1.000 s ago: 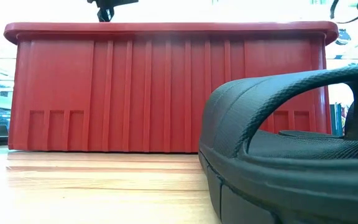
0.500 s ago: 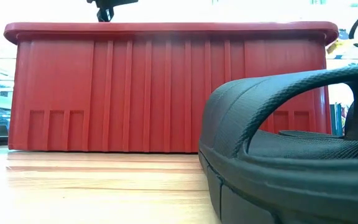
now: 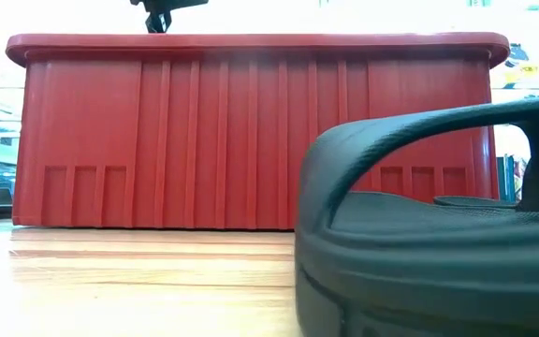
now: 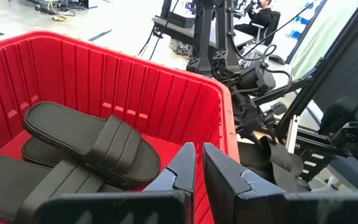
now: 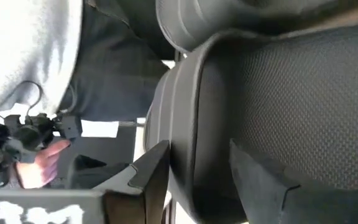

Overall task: Pick and place slides into bin
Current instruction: Put the black slide into the red bin

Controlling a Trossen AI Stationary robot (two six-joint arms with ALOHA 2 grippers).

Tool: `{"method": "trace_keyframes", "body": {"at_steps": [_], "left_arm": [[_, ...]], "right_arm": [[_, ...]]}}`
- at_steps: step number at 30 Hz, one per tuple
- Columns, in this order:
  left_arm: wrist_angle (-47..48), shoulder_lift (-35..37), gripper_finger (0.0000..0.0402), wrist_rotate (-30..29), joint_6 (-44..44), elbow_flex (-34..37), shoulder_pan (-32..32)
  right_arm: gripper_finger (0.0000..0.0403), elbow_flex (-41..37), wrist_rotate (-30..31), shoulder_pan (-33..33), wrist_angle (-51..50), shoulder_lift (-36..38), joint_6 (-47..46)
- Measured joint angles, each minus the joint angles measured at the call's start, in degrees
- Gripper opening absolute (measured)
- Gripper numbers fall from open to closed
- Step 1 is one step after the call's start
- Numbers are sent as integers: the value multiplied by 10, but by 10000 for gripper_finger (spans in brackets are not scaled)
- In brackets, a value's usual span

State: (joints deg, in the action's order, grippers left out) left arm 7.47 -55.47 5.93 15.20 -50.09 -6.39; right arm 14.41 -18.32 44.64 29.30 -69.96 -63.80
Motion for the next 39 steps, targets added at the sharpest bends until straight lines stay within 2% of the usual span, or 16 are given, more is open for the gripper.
{"method": "trace_keyframes", "body": {"at_steps": [9,12,17,23,30,39], "left_arm": [[0,0,26,0,0,0,0],[0,0,26,0,0,0,0],[0,0,26,0,0,0,0],[0,0,26,0,-14,0,0],[0,0,26,0,-15,0,0],[1,0,26,1,-33,0,0]], "right_arm": [[154,1,9,9,66,-47,-9],[122,1,6,8,67,-47,-9],[17,0,-3,9,74,-34,-28],[7,15,-7,12,49,16,-59],[5,118,-18,12,-171,86,-10],[4,337,-29,-8,-485,140,86]]}}
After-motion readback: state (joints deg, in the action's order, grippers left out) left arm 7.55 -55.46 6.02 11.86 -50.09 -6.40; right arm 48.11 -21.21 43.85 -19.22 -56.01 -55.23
